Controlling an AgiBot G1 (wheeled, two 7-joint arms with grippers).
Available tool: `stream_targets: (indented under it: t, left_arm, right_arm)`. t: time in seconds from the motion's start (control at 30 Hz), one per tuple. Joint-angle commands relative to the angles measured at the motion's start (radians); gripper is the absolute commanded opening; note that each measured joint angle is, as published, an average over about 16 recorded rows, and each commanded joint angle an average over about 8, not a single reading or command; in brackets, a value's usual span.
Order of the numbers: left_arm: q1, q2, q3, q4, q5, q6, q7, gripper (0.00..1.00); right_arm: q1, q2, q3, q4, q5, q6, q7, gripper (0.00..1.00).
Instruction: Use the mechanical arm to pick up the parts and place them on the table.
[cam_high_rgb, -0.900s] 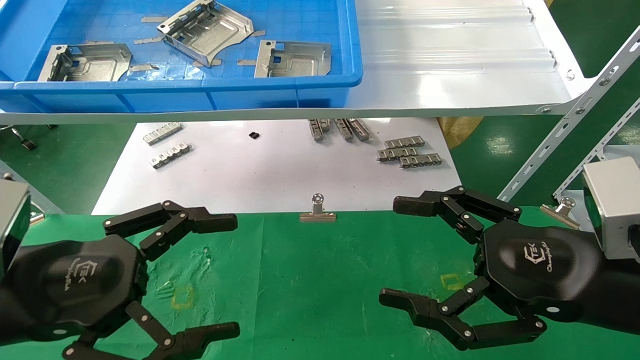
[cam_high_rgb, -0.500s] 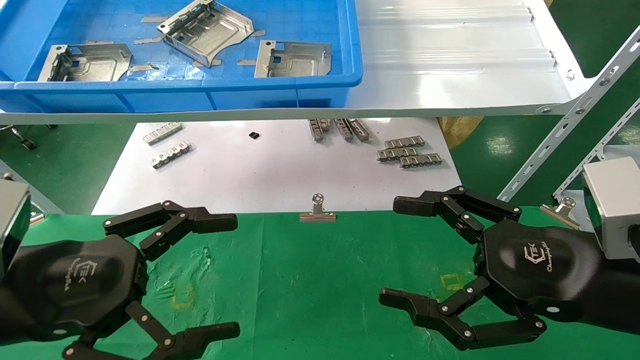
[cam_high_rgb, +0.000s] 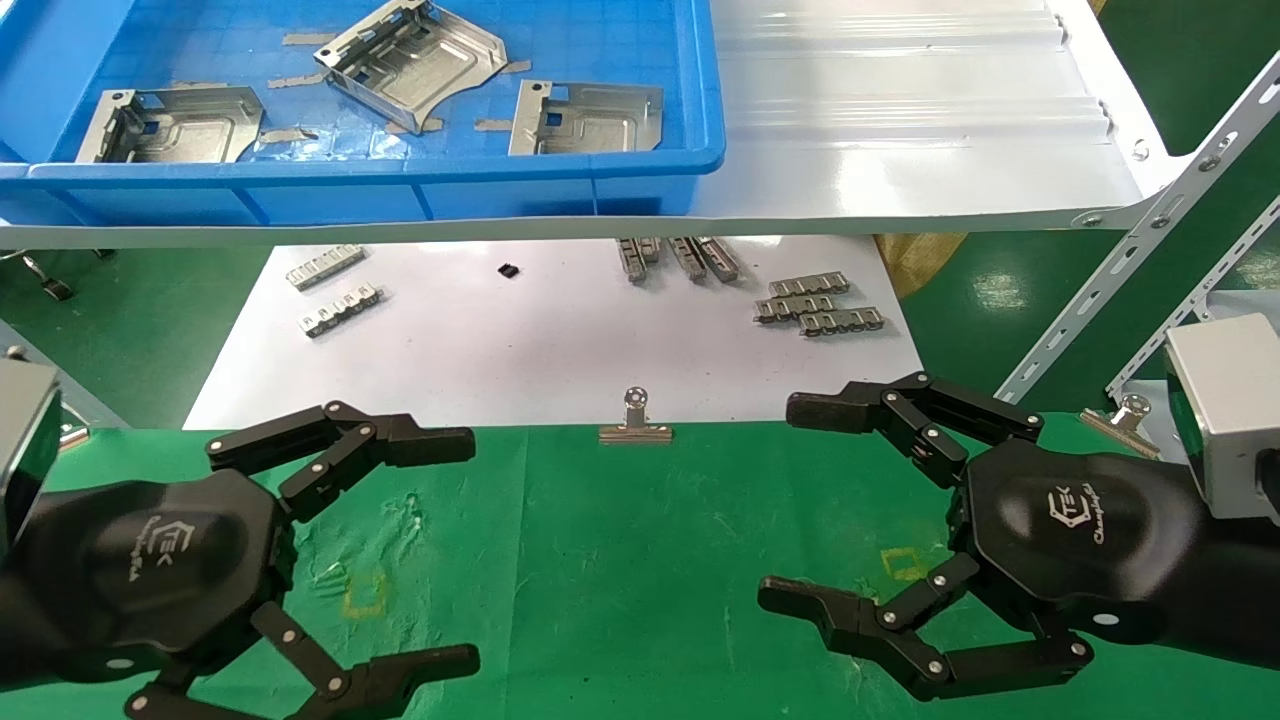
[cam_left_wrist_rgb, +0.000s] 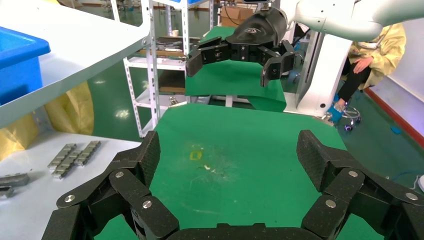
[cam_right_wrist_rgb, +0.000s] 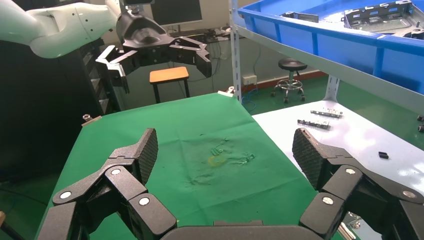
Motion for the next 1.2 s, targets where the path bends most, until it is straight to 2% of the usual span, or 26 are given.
stream_targets:
  t: [0.03, 0.17, 1.2]
  left_arm:
    - [0.000, 0.000, 0.000, 0.000, 0.000, 0.000, 0.000, 1.00]
    - [0.000, 0.000, 0.000, 0.000, 0.000, 0.000, 0.000, 1.00]
    - [0.000, 0.000, 0.000, 0.000, 0.000, 0.000, 0.000, 1.00]
  right_arm:
    - [0.000, 0.000, 0.000, 0.000, 0.000, 0.000, 0.000, 0.50]
    - [0.000, 0.000, 0.000, 0.000, 0.000, 0.000, 0.000, 0.00]
    - [0.000, 0.000, 0.000, 0.000, 0.000, 0.000, 0.000, 0.00]
